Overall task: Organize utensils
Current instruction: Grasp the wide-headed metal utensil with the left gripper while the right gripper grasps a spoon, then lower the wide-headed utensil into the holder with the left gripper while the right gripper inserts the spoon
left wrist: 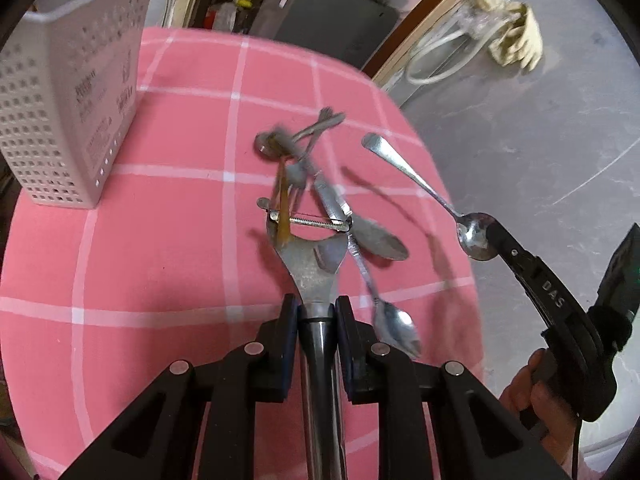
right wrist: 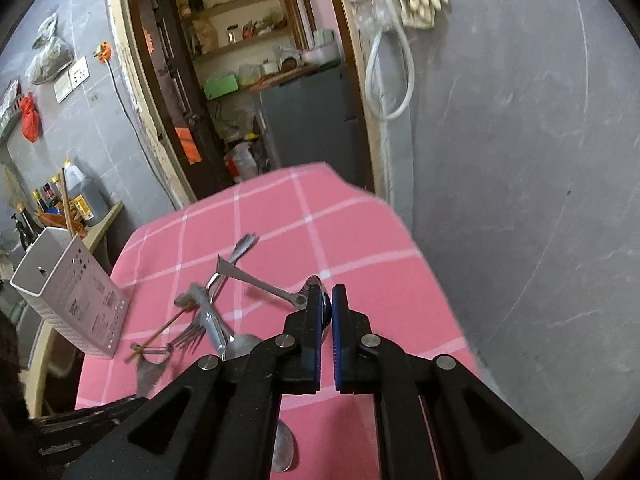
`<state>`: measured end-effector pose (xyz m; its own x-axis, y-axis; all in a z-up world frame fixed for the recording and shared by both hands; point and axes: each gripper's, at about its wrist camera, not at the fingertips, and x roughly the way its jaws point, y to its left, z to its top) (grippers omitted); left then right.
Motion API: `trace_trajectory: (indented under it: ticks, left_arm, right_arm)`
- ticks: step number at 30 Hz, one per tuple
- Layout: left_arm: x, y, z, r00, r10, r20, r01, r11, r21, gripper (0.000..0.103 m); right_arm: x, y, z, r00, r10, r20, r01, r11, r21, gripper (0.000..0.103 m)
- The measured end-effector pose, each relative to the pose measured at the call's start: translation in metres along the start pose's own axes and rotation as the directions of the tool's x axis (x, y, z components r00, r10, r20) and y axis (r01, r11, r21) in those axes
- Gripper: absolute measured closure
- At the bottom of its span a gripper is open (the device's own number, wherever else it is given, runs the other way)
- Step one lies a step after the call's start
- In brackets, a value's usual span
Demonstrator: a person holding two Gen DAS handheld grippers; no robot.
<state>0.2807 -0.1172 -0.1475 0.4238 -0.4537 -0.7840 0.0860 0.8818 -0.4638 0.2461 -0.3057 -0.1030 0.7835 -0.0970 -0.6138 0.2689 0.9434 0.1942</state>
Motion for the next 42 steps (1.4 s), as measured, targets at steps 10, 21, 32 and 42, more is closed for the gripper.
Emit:
trace_trajectory:
  ticks: [10, 21, 32, 42]
  left_arm:
    - [-0.063, -0.014, 0.011, 0.968, -0.057, 0.244, 0.039, 0.996, 0.078, 0.086]
    - [-0.109, -0.01, 0.033, 0.913, -0.087, 0.398, 0.057, 0.995, 0.088, 0.086]
    - [-0.149, 0.003, 0.056, 0.826, -0.059, 0.56, 0.014, 0.996, 0.085, 0.085]
    - [-0.186, 0.05, 0.096, 0.708, 0.006, 0.706, -0.009, 1.0, 0.0, 0.086]
  right_arm:
    - [-0.044, 0.025, 0.03, 0.99, -0.003, 0.139, 0.018, 0.994, -0.107, 0.099]
    - [-0.082, 0.06, 0.05, 0.971, 0.023, 0.239, 0.031, 0.975, -0.22, 0.099]
    - [-0.101, 0.111, 0.069, 0.945, 0.09, 0.315, 0.028, 0.936, -0.351, 0.099]
    - [-0.101, 0.173, 0.08, 0.923, 0.216, 0.318, -0.045, 0.883, -0.467, 0.099]
